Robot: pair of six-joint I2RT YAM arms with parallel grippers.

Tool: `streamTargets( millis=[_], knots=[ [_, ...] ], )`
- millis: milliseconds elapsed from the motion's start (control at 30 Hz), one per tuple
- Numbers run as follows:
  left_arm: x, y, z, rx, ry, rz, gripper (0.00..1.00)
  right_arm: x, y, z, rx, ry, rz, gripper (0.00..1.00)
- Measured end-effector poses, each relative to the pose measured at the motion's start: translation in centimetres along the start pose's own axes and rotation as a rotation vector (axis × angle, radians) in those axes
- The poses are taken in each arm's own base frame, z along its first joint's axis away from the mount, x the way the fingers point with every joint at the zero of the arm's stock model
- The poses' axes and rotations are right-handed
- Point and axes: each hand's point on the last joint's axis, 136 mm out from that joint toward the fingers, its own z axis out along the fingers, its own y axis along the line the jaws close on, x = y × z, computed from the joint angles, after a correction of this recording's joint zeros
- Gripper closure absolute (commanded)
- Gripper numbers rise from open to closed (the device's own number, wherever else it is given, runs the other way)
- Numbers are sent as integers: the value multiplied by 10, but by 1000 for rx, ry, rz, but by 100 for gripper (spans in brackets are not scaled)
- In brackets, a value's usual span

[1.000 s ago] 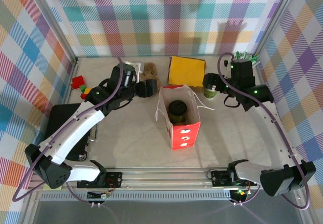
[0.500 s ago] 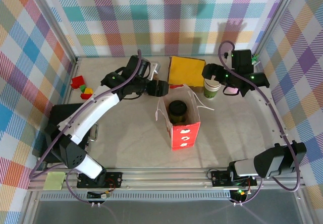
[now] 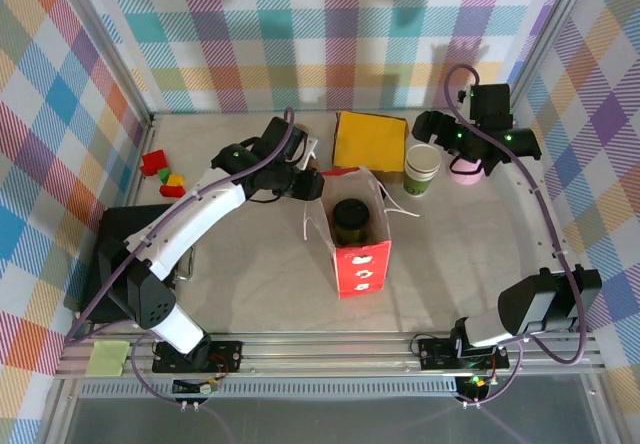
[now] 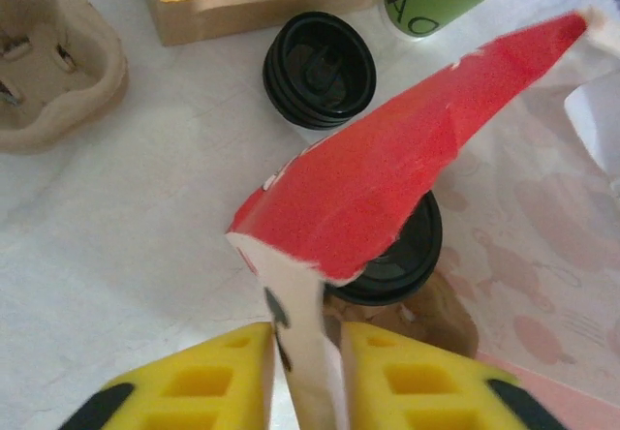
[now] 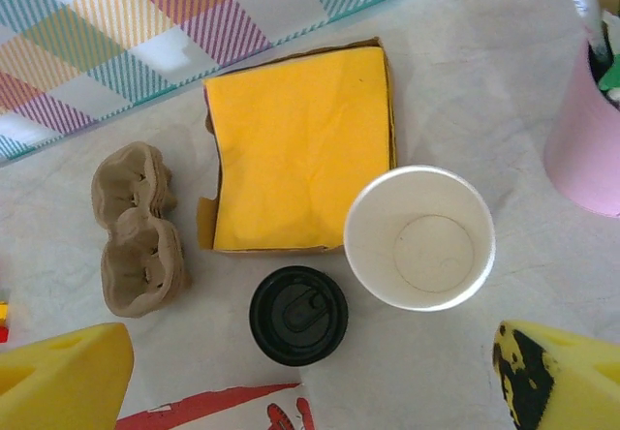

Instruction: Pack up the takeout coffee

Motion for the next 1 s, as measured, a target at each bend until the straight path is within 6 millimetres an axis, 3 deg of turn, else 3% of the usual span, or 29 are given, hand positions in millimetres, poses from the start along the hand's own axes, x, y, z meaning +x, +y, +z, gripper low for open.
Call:
streamTargets(
  millis=[167,467,567,733,1000],
  knots=[
    [-1,4,0,-25,-6,11,89,-4,-1,-6,6,-5,6,6],
    [-6,5,-7,-45,-3,49,87,-19,-1,-20,11,-39,14,7],
    [-10,4,-10,-46,-12,55,72,-29,-3,-26,34,-52,22,7],
    [-12,6,-11,-58,-20,32,57,-45,-17,-32,100,-75,59,7],
    [-28,10,-14,-93,-89,25,44,-61,-57,-32,219,-87,114,9]
  ],
)
